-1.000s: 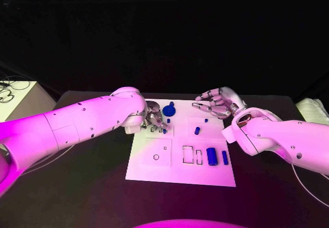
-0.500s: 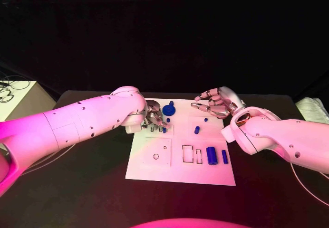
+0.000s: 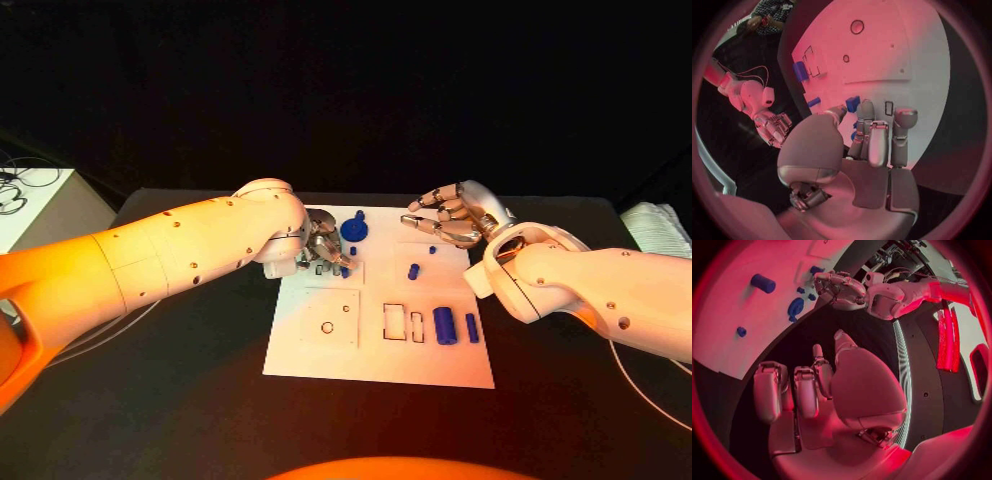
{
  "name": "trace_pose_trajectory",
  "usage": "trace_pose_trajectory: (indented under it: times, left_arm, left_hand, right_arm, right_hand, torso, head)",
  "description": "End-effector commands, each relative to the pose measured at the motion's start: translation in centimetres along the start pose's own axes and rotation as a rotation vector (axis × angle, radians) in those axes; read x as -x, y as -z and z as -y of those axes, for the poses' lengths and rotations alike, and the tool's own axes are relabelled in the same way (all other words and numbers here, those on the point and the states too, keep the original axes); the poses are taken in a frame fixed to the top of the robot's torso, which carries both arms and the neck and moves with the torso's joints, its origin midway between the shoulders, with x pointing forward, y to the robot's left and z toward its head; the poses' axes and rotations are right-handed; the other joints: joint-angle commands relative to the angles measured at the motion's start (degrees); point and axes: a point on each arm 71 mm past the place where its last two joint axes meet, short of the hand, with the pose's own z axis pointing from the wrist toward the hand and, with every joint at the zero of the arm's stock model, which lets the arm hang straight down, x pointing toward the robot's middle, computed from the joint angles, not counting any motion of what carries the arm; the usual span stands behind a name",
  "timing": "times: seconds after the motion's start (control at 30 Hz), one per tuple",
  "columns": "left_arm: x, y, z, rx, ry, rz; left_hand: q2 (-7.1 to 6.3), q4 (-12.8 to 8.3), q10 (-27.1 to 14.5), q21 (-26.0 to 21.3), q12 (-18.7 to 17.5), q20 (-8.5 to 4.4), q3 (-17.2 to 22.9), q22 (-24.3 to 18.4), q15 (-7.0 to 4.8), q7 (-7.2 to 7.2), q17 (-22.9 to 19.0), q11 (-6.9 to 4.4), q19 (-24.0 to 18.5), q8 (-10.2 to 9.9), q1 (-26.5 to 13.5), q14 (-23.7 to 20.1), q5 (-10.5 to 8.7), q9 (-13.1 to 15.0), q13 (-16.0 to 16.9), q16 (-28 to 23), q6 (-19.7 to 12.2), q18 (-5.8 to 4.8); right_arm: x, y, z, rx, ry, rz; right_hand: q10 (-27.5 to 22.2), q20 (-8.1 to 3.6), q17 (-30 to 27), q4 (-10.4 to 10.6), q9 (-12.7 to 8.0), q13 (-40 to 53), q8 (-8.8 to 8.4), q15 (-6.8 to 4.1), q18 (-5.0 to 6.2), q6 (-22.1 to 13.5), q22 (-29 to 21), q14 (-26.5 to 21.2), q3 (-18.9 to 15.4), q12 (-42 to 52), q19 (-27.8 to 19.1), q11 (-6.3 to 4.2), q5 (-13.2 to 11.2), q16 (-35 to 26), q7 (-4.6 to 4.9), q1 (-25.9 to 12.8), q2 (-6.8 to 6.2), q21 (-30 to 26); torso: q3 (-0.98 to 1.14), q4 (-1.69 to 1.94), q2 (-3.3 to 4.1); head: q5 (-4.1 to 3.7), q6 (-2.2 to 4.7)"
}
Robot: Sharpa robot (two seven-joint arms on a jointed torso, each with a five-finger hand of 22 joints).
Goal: Assemble the parts on the task board
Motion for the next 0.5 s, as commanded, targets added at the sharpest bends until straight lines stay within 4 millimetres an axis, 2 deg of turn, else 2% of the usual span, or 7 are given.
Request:
trace_pose_trajectory:
  times: [0.03, 0.27, 0.5]
  left_arm:
    - [-0.2, -0.05, 0.11, -0.006, -0.009, -0.033]
    - [-0.24, -0.1, 0.1, -0.005, -0.012, -0.041]
    - [-0.33, -0.09, 0.2, -0.009, -0.008, -0.047]
  left_hand:
    - [-0.29, 0.2, -0.4, 0.2, 0.3, -0.06, -0.1, 0.1, 0.26, 0.17, 2.7, -0.09, -0.4, 0.3, 0.0, 0.2, 0.06, 0.1, -0.1, 0.3, -0.3, -0.27]
    - [-0.72, 0.2, -0.3, 0.4, 0.5, -0.03, -0.5, 0.4, 0.32, 0.23, 2.9, -0.03, -0.3, 0.3, -0.6, 0.3, -0.08, 0.2, -0.1, 0.5, -0.3, -0.32]
    - [-0.48, 0.0, -0.3, 0.5, 0.6, 0.0, -0.2, 0.4, 0.26, 0.06, 3.0, -0.16, -0.3, 0.3, -0.1, 0.3, 0.08, 0.4, -0.1, 0.5, -0.2, -0.32]
  right_arm:
    - [-0.12, -0.02, -0.09, 0.009, 0.007, -0.012]
    - [-0.17, -0.04, -0.12, 0.009, 0.006, -0.014]
    - [-0.23, -0.08, -0.11, 0.009, 0.006, -0.016]
  right_hand:
    - [-0.4, 0.19, 11.2, 0.0, -0.1, 4.9, 0.02, 0.14, 0.55, -0.4, 8.3, 5.0, -0.3, -0.2, 2.5, -0.06, 0.3, -0.3, -0.11, 0.6, 0.07, -0.1]
    - [-0.4, 0.2, 11.3, 0.0, -0.1, 4.9, 0.03, 0.15, 0.55, -0.4, 8.3, 5.0, -0.4, -0.2, 2.5, -0.06, 0.3, -0.3, -0.1, 0.5, 0.04, -0.1]
    - [-0.4, 0.2, 11.3, 0.0, -0.1, 4.9, 0.03, 0.15, 0.55, -0.4, 8.3, 5.0, -0.4, -0.2, 2.5, -0.06, 0.3, -0.3, -0.1, 0.5, 0.04, -0.1]
  torso:
    - [-0.01, 0.06, -0.03]
    - [-0.05, 0.1, 0.01]
    - [-0.02, 0.12, -0.01]
  head:
    - [-0.08, -0.05]
    - [-0.12, -0.19]
    - [-0.03, -0.29]
